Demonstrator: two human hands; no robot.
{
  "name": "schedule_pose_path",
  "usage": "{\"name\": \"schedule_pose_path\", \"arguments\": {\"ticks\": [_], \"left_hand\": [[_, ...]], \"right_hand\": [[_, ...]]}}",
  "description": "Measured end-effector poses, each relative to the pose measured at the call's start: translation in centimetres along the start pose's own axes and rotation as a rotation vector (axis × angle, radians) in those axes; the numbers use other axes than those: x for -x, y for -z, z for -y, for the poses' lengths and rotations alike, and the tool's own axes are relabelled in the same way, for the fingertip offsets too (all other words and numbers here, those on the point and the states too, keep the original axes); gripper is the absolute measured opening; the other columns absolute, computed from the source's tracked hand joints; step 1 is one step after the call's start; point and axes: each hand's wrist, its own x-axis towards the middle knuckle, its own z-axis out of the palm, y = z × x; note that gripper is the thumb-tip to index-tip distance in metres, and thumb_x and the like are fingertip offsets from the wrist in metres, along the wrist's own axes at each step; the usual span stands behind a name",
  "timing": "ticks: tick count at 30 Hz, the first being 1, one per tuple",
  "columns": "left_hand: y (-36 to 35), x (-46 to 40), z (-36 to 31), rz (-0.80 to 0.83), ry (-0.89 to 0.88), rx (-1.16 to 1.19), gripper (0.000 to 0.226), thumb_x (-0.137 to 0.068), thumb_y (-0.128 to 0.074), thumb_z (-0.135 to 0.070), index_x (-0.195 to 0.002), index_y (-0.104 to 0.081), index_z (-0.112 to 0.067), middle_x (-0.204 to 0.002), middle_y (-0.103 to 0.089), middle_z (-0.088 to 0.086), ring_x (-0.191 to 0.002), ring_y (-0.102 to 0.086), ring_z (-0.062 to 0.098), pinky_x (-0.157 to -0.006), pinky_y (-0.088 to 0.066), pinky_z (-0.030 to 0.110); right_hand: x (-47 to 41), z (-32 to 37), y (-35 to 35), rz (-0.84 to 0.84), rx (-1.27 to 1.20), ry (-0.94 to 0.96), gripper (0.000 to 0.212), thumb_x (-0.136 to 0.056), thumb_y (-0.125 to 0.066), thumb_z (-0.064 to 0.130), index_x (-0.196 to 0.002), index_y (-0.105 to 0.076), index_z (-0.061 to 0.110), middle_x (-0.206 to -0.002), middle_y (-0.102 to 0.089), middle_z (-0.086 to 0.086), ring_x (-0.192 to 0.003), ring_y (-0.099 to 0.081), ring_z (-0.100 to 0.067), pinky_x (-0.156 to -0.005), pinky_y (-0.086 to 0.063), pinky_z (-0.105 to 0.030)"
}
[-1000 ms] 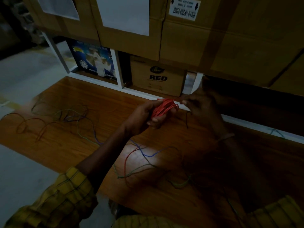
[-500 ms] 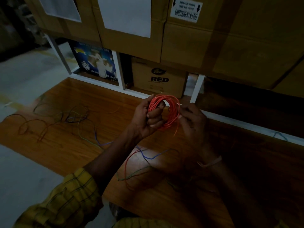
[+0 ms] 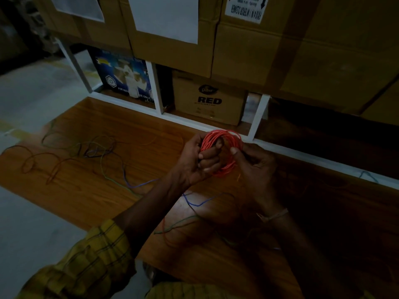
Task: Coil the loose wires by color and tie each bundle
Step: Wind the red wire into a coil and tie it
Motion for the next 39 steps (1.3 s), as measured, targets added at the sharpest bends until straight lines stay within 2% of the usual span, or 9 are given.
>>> {"name": "schedule_pose_path", "arguments": {"ticks": [4,9,12,15,22,29,33,37,39], "left_hand": [[1.1,0.4,1.8,-0.245,0.068,-0.020,0.036,-0.107,-0.031,-0.028,-0.086,-0.053,-0.010,-0.044,-0.034,-0.008,-0.030,-0.025,0.006,-0.036,-0.023,0.023],[2.0,0.1,4.5,-0.502,0.045,-0.070,0.049,-0.115,-0.029,-0.046,-0.087,-0.051,-0.013,-0.053,-0.038,-0.005,-0.034,-0.026,0.005,-0.036,-0.025,0.019],[2.3,-0.3,4.9,-0.526,-0.018,-0.251,0.055,-0.102,-0.048,-0.066,-0.100,-0.057,-0.012,-0.065,-0.040,-0.003,-0.045,-0.031,0.006,-0.045,-0.029,0.020],[1.9,-0.7,5.0,-0.523,-0.098,-0.456,0.041,-0.104,-0.060,-0.048,-0.105,-0.061,-0.007,-0.062,-0.044,-0.008,-0.049,-0.039,0.005,-0.051,-0.035,0.022],[2.1,-1.9,5.2,-0.552,-0.191,-0.552,0.025,-0.109,-0.057,-0.030,-0.113,-0.061,-0.006,-0.067,-0.045,-0.005,-0.055,-0.038,0.008,-0.050,-0.032,0.023],[2.6,-3.1,5.0,-0.619,-0.131,-0.557,0.033,-0.110,-0.055,-0.032,-0.079,-0.058,-0.020,-0.063,-0.044,-0.007,-0.053,-0.035,0.009,-0.049,-0.030,0.025],[3.4,-3.3,4.6,-0.684,-0.097,-0.676,0.031,-0.109,-0.056,-0.033,-0.084,-0.061,-0.015,-0.055,-0.048,-0.011,-0.046,-0.039,0.007,-0.045,-0.034,0.026],[4.4,-3.4,4.3,-0.666,-0.091,-0.788,0.030,-0.110,-0.055,-0.030,-0.093,-0.061,-0.006,-0.055,-0.039,-0.007,-0.044,-0.032,0.011,-0.045,-0.027,0.027],[4.5,-3.4,4.1,-0.655,-0.096,-0.812,0.024,-0.109,-0.056,-0.028,-0.101,-0.063,-0.008,-0.056,-0.039,-0.008,-0.045,-0.030,0.010,-0.046,-0.025,0.027]], "right_hand": [[2.5,-1.5,-0.2,-0.023,-0.059,-0.131,0.012,-0.092,-0.075,0.012,-0.103,-0.081,0.012,-0.091,-0.077,0.015,-0.088,-0.071,-0.001,-0.078,-0.054,-0.021],[4.8,-5.0,-0.4,-0.058,-0.038,-0.294,0.009,-0.094,-0.075,0.024,-0.087,-0.081,0.021,-0.087,-0.076,-0.018,-0.078,-0.067,-0.013,-0.072,-0.054,-0.037],[4.8,-5.7,-0.6,-0.077,-0.049,-0.374,0.012,-0.095,-0.073,0.027,-0.098,-0.082,0.020,-0.089,-0.079,-0.004,-0.083,-0.074,-0.025,-0.078,-0.058,-0.045],[4.0,-6.4,-0.7,-0.117,-0.070,-0.430,0.016,-0.095,-0.074,0.027,-0.105,-0.081,0.017,-0.095,-0.080,0.001,-0.093,-0.076,-0.022,-0.088,-0.059,-0.051],[3.4,-7.0,-0.7,-0.123,-0.063,-0.358,0.010,-0.094,-0.074,0.028,-0.089,-0.076,0.020,-0.093,-0.069,-0.029,-0.092,-0.064,-0.046,-0.074,-0.051,-0.034],[3.2,-7.9,0.0,-0.029,-0.048,-0.390,0.037,-0.094,-0.071,0.045,-0.084,-0.072,0.010,-0.080,-0.066,-0.024,-0.078,-0.062,-0.043,-0.068,-0.045,-0.033],[2.8,-8.6,1.2,0.075,0.015,-0.452,0.048,-0.099,-0.059,0.055,-0.063,-0.052,0.023,-0.057,-0.036,0.003,-0.053,-0.035,-0.018,-0.058,-0.025,-0.033],[1.3,-10.7,4.0,-0.012,0.134,-0.540,0.068,-0.093,-0.047,0.074,-0.078,-0.064,0.010,-0.066,-0.053,-0.014,-0.063,-0.051,-0.022,-0.064,-0.038,-0.036],[-0.4,-12.3,5.9,-0.071,0.180,-0.595,0.047,-0.099,-0.052,0.058,-0.094,-0.071,0.015,-0.088,-0.067,-0.017,-0.081,-0.064,-0.024,-0.076,-0.048,-0.037]]}}
